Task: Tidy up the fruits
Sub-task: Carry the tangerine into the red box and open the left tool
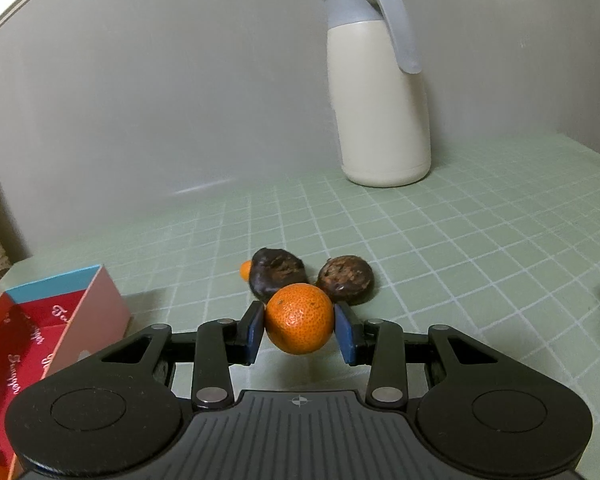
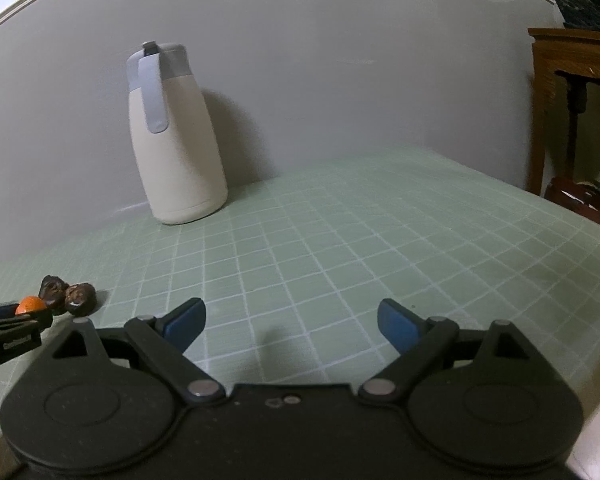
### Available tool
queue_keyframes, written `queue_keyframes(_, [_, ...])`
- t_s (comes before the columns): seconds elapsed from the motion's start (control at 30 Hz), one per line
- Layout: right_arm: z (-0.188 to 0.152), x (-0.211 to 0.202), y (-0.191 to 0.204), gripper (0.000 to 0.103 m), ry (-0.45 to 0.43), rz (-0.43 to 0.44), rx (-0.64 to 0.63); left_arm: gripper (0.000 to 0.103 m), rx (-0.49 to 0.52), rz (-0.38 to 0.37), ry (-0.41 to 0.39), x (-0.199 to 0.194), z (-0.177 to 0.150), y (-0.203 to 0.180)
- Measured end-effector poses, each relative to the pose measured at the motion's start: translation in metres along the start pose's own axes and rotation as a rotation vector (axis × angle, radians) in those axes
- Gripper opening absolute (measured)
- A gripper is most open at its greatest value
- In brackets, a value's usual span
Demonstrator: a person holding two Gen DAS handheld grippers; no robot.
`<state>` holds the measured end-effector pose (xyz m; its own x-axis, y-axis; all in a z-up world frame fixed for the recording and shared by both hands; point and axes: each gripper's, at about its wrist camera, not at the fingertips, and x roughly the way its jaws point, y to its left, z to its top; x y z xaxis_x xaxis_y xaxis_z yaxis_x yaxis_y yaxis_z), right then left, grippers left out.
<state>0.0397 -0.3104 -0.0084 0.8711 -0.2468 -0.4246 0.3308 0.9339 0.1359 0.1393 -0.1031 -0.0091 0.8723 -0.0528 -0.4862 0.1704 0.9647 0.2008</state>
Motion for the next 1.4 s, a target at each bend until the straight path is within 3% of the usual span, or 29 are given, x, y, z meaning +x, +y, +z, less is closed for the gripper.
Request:
queue_keyframes(0.27, [-0.002, 0.002, 0.011, 0.093, 0.007, 0.020, -0.019, 0.038, -0.014, 0.010, -0.009, -0.014, -0.005, 0.013])
queue_keyframes(0.5, [-0.003, 0.003, 0.022, 0.093, 0.012, 0.041, -0.031, 0.038, 0.007, 0.054, -0.076, -0.040, -0.010, 0.021])
queue_keyframes(0.87, [-0.004, 0.002, 0.048, 0.093, 0.012, 0.090, -0.062, 0.038, -0.046, 0.216, -0.132, -0.072, -0.014, 0.071])
queue_keyframes(1.1, [-0.007, 0.000, 0.077, 0.093, 0.015, 0.147, -0.093, 0.038, -0.146, 0.359, -0.073, -0.068, -0.028, 0.128])
queue_keyframes(1.4, [-0.015, 0.001, 0.119, 0.093, 0.024, 0.227, -0.144, 0.038, -0.262, 0.416, 0.047, -0.055, -0.049, 0.178])
